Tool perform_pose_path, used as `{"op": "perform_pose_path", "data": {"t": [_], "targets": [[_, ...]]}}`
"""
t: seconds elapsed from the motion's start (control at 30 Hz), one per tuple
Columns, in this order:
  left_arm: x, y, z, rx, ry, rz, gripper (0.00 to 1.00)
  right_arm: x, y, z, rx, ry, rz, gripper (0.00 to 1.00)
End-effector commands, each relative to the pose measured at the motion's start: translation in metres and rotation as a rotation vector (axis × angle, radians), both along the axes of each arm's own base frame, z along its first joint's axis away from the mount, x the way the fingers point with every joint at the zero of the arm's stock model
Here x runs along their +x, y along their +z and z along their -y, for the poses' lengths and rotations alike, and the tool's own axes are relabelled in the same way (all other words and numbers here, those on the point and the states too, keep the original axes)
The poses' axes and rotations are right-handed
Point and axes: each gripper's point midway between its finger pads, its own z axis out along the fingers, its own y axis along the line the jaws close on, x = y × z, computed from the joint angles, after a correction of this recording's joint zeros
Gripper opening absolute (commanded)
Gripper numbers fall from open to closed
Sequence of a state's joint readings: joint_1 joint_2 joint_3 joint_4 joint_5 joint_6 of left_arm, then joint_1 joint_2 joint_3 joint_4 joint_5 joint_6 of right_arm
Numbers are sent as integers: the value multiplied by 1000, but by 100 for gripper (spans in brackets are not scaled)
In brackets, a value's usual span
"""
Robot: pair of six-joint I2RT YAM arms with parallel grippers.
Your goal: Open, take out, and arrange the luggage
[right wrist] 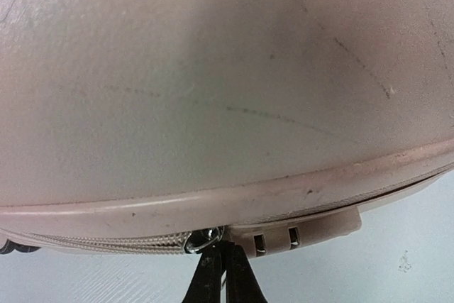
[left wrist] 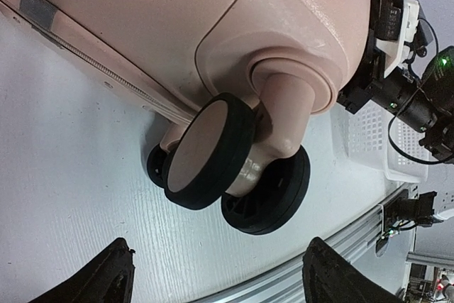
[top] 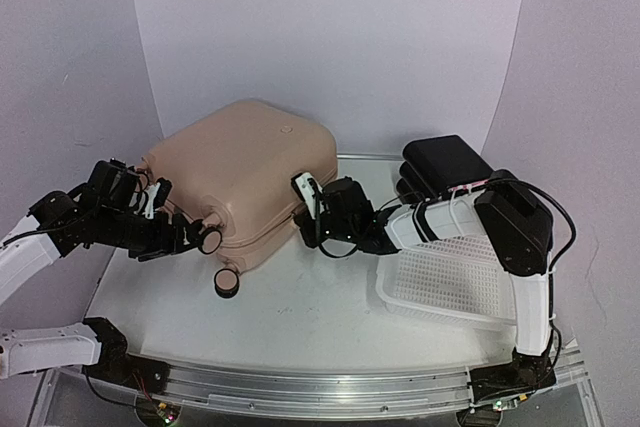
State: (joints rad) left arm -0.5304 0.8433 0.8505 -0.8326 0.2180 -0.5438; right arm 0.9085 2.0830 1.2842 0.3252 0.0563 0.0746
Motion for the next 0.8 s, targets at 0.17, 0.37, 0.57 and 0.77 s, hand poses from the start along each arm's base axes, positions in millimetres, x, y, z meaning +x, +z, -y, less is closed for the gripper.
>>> {"op": "perform_pose_path", "data": {"t": [0.17, 0.37, 0.57, 0.77], "targets": [[11, 35, 10, -77, -1, 89, 88, -17, 50, -1, 87, 85, -34, 0], [15, 34, 21, -94, -40, 65, 88, -32, 38, -4, 72, 159, -105, 45], [11, 37, 27, -129, -72, 64, 86, -15, 55, 9, 305, 205, -384, 69], [21, 41, 27, -108, -66, 107, 87, -1, 52, 17, 346, 213, -435, 69]]}}
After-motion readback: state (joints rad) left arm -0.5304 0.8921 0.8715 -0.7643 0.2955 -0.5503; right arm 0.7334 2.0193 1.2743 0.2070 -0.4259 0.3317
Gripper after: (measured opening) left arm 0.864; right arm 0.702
